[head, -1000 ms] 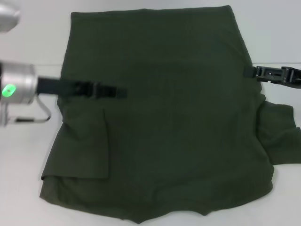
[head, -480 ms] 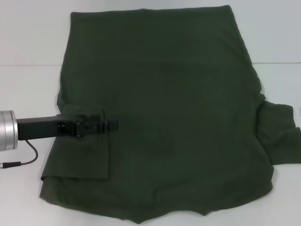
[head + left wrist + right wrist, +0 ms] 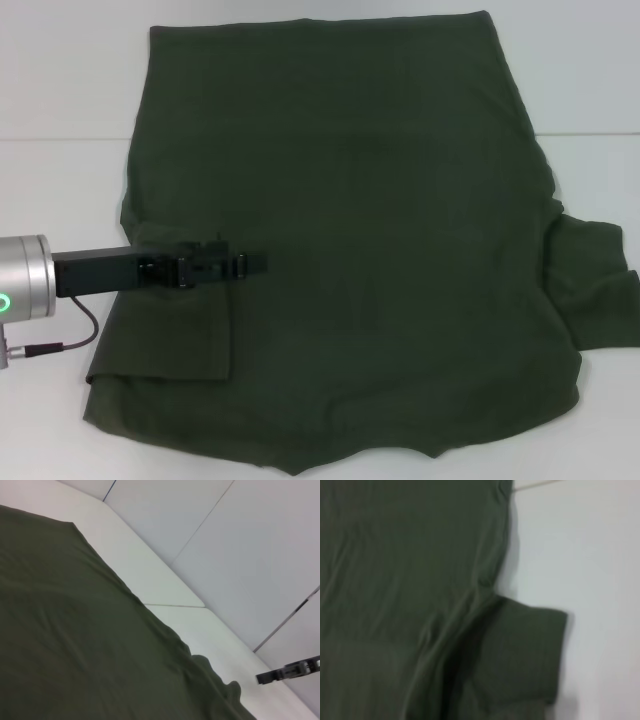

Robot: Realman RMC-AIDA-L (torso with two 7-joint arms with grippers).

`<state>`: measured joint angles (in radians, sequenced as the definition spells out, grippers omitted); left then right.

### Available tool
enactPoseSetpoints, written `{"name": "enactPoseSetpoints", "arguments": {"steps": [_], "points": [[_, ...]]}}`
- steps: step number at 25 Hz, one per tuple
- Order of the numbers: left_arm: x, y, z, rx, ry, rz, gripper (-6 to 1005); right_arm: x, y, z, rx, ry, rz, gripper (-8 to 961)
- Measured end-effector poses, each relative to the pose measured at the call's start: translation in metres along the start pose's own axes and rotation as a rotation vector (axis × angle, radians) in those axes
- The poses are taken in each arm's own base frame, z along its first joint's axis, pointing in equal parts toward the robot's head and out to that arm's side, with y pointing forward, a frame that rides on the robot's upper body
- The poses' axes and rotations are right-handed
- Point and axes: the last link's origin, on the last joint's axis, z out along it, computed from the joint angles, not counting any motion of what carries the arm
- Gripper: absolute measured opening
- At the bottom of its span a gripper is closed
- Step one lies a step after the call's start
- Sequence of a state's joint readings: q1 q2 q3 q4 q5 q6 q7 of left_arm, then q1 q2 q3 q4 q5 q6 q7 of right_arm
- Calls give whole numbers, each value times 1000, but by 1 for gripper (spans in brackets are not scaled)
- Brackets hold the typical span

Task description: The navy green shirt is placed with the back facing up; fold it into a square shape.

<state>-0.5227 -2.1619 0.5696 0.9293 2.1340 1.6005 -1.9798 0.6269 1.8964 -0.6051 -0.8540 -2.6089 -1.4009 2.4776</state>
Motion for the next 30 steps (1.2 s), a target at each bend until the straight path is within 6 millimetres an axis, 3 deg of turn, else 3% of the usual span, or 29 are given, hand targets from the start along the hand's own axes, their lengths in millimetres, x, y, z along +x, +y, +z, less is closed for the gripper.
{"name": "enactPoseSetpoints", "arguments": {"steps": [9, 30], "points": [[0, 1, 1, -12, 18, -20, 884, -2, 18, 37, -35, 9, 40, 829], [4, 0, -2, -9, 52, -22, 884, -4, 23, 45, 2, 16, -26, 821]]}}
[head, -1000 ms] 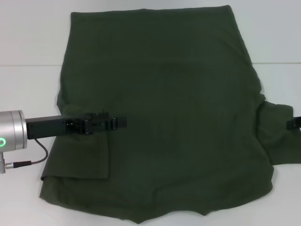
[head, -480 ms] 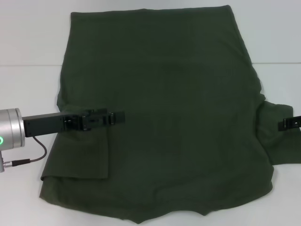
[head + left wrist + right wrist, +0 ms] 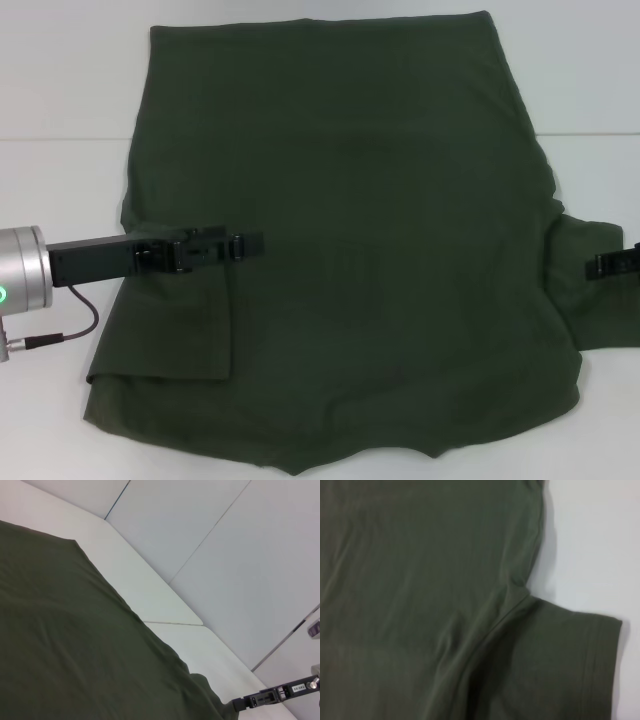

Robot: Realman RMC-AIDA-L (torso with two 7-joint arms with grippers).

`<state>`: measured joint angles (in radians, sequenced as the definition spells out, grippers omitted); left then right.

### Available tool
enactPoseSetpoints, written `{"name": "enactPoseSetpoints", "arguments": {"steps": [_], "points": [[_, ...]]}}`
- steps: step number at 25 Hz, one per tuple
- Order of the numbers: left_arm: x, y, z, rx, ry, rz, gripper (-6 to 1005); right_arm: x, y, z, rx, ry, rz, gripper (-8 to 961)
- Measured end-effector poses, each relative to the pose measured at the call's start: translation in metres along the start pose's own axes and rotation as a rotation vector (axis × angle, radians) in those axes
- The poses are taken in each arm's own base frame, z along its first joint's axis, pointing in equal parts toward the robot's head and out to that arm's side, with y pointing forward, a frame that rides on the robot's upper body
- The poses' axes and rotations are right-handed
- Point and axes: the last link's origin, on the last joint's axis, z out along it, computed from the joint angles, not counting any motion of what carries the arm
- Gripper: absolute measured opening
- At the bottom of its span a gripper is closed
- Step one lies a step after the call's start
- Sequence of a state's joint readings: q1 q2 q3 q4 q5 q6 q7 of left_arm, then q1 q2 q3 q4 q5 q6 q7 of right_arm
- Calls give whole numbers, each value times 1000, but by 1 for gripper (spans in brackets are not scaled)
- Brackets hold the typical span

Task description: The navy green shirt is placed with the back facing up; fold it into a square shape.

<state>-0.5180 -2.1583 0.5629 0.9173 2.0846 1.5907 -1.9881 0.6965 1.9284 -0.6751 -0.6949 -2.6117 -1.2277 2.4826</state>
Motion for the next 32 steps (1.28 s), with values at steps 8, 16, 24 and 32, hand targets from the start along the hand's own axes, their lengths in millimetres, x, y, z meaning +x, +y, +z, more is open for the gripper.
{"name": "enactPoseSetpoints", "arguments": {"steps": [8, 16, 24, 32], "points": [[0, 0, -1, 0, 11, -3, 884, 0, 0, 3, 10, -1, -7, 818], [1, 0, -1, 1, 15, -3, 884, 4, 6, 10, -8, 5, -2, 815], [2, 0, -2, -1, 29, -5, 883, 0, 9, 6, -72, -37, 27, 791], [3, 0, -2, -2, 29, -12, 883, -1, 8, 5, -64, -39, 29, 625]]}}
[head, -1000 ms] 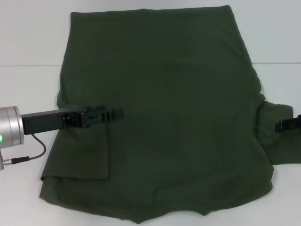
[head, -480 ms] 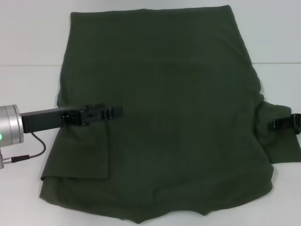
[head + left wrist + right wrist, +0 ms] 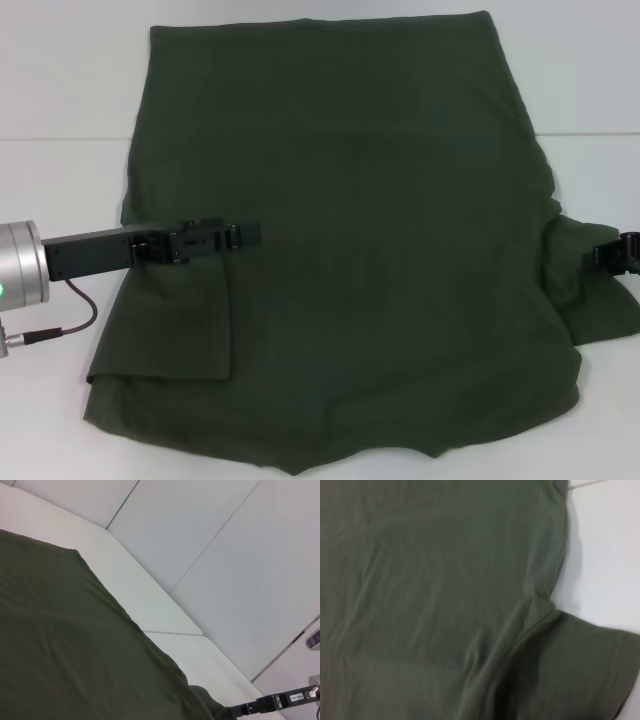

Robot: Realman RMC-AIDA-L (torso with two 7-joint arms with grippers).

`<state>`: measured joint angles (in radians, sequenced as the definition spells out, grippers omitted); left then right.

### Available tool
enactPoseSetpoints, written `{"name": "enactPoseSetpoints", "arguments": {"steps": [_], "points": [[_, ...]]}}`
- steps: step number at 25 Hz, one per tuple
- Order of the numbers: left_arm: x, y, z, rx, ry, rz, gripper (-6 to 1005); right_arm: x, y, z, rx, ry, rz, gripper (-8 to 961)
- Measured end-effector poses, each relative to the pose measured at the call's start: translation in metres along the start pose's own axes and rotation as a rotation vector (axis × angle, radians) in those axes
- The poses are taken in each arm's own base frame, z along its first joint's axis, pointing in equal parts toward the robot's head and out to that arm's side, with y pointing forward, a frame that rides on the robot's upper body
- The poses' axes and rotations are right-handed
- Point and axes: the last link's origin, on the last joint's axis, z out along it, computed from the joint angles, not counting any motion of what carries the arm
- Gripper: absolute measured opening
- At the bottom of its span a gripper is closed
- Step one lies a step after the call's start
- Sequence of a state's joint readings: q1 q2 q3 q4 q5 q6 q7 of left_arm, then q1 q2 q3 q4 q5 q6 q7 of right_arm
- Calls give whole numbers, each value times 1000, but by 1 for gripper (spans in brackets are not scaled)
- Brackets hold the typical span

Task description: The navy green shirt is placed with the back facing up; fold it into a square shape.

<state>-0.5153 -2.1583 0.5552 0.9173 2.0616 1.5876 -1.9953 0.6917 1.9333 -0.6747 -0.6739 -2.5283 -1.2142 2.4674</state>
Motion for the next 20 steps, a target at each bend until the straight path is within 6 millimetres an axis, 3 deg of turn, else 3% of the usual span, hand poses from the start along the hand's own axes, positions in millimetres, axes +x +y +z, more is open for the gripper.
{"name": "enactPoseSetpoints", "arguments": {"steps": [2, 13, 18, 20], "points": [[0, 0, 0, 0, 0, -1, 883, 0, 0, 0, 1, 1, 1, 583], [1, 1, 1, -7, 0, -4, 883, 1, -7, -4, 19, 1, 15, 126], [1, 2, -1, -15, 15, -10, 883, 1, -16, -11, 42, -7, 20, 0], [0, 1, -3, -13, 20, -14, 883, 0, -21, -15, 61, -19, 14, 0]]}}
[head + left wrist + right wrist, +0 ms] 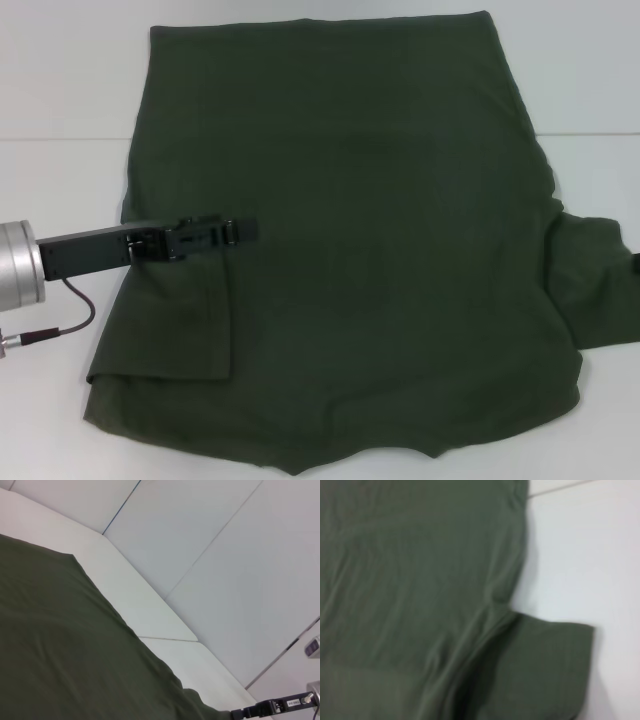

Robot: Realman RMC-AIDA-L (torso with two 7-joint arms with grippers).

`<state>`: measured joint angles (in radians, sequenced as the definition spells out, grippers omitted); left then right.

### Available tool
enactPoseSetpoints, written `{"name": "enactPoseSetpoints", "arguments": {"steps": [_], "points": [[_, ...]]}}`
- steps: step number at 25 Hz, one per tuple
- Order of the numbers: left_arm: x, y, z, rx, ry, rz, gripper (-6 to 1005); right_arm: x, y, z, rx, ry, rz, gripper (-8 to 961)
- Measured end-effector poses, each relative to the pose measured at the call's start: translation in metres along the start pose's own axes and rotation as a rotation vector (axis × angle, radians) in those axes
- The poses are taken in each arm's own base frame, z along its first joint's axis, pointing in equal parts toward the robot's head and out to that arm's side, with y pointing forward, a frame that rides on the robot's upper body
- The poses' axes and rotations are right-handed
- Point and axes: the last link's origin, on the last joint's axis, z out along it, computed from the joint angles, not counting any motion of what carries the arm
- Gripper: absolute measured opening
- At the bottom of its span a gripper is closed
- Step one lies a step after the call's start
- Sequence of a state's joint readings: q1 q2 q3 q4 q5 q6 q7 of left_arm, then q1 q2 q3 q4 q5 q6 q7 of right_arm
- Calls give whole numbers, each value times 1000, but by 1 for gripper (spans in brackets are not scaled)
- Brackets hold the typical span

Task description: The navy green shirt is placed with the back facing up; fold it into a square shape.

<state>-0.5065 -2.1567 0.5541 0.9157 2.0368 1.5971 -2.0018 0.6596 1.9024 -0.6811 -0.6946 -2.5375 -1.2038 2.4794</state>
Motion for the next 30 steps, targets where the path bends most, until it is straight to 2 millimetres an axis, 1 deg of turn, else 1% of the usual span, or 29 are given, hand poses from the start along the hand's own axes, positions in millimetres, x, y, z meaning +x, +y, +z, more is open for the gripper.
{"name": "enactPoseSetpoints", "arguments": {"steps": [5, 11, 15, 25, 30], "points": [[-3, -1, -3, 5, 1, -7, 884, 0, -17, -11, 62, -21, -2, -1], [-3, -2, -4, 6, 2, -9, 884, 1, -30, -20, 105, -21, 27, 0], [-3, 0, -4, -1, 11, -9, 884, -4, -35, -25, 137, -44, 56, 0], [5, 6, -8, -42, 55, -24, 884, -39, -18, -29, 137, -93, 13, -1], [10, 7, -10, -51, 85, -28, 884, -50, -4, -30, 99, -96, 1, 0]]}}
